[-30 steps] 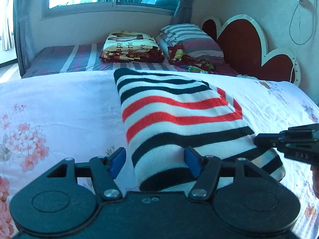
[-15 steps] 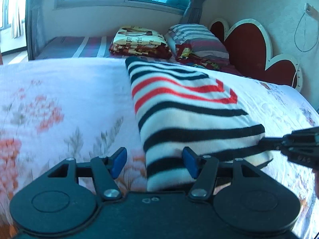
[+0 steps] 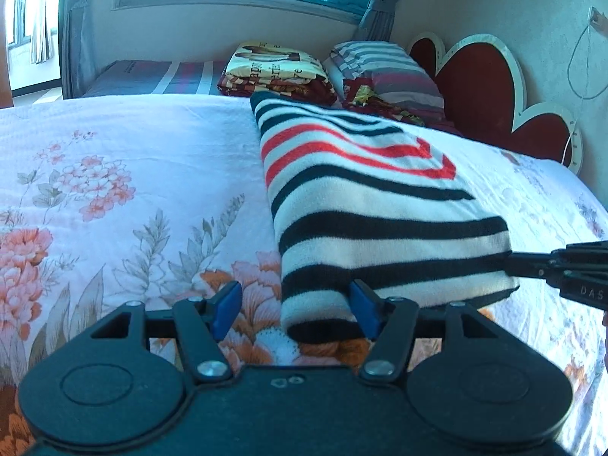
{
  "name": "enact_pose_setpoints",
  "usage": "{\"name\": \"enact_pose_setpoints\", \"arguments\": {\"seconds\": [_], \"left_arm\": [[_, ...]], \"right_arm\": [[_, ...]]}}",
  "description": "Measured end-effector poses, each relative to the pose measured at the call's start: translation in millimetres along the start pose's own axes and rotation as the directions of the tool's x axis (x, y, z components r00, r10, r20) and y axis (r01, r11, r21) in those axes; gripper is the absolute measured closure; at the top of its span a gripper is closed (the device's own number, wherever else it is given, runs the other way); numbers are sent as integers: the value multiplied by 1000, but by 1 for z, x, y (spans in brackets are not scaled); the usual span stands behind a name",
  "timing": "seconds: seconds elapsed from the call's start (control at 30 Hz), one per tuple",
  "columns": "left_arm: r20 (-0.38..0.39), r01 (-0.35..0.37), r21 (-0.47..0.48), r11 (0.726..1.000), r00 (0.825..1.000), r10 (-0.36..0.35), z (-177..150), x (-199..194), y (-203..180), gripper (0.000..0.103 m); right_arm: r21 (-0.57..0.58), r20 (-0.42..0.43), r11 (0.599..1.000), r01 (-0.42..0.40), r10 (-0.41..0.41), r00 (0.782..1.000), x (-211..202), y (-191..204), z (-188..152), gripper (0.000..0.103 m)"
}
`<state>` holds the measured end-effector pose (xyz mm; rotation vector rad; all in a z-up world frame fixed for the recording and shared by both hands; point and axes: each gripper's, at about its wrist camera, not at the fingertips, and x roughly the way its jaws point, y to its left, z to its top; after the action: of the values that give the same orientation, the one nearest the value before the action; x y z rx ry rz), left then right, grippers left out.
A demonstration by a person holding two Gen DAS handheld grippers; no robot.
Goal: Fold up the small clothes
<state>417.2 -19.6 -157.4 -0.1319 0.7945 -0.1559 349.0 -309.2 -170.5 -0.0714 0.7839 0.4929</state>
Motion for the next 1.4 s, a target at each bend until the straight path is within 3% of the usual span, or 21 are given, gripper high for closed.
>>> {"name": "enact_pose_setpoints", "arguments": {"seconds": [0.37, 0.47, 0.53, 0.63, 0.73, 0.83, 0.93, 0.97, 1.0, 1.07, 1.1, 1.13, 1.17, 1.2, 1.27, 1.3, 1.33, 1.37, 1.4], "left_arm": [[3, 28, -31, 999, 1000, -27, 1, -11, 8, 40], [51, 46, -60, 997, 998, -43, 5, -28, 17, 39], [66, 49, -73, 996, 997, -44, 13, -26, 22, 39], [59, 47, -85, 995, 997, -42, 28, -11, 22, 39], [-31, 14, -60, 998, 999, -16, 32, 17, 17, 37], [-42, 30, -64, 997, 999, -32, 33, 18, 18, 39], [21, 80, -77, 994, 997, -79, 40, 7, 23, 35], [34, 95, -96, 991, 995, -92, 43, 7, 25, 33], [45, 106, -111, 988, 994, -102, 46, 10, 27, 31], [65, 124, -112, 986, 991, -117, 52, 14, 32, 35], [81, 94, -114, 989, 993, -85, 54, 13, 34, 56], [93, 69, -124, 990, 994, -58, 58, 13, 36, 97], [112, 73, -144, 987, 992, -57, 60, 11, 42, 103], [143, 95, -174, 980, 987, -70, 62, 7, 51, 102], [142, 177, -244, 954, 979, -146, 65, 9, 68, 103], [134, 216, -256, 942, 973, -187, 67, 12, 73, 88], [116, 230, -256, 939, 972, -206, 68, 16, 73, 48], [108, 221, -261, 940, 974, -199, 69, 20, 72, 23], [117, 227, -266, 937, 972, -202, 69, 23, 71, 7]], "right_arm": [[101, -16, 995, -19, 21, 1000, 3, -14, -1, 103], [185, 79, 982, -45, 30, 996, -22, -22, 5, 103], [181, 132, 983, -28, 4, 991, -26, -23, 15, 103], [188, 134, 982, -8, -18, 991, -9, -24, 33, 103], [184, 3, 982, 31, -32, 999, 24, -26, 35, 103], [167, 16, 986, 21, -24, 1000, 12, -27, 40, 103], [226, 82, 974, -6, -13, 997, -7, -41, 43, 103], [274, 88, 961, -32, 8, 996, -7, -50, 42, 97], [333, 91, 941, -52, 22, 996, -5, -59, 43, 65], [416, 116, 907, -56, 8, 993, -5, -75, 41, 23], [429, 144, 901, -66, 3, 990, -8, -79, 40, 24], [438, 150, 895, -82, 17, 989, -9, -83, 41, 24], [450, 150, 888, -98, 33, 988, -10, -86, 41, 24], [464, 153, 879, -113, 46, 987, -11, -89, 41, 24], [497, 158, 855, -148, 79, 984, -11, -98, 41, 24], [518, 161, 838, -170, 99, 982, -8, -104, 41, 24], [541, 166, 820, -188, 116, 979, -6, -109, 40, 24], [561, 167, 802, -206, 134, 977, -3, -114, 40, 24], [579, 168, 783, -228, 159, 973, 0, -118, 39, 24]]}}
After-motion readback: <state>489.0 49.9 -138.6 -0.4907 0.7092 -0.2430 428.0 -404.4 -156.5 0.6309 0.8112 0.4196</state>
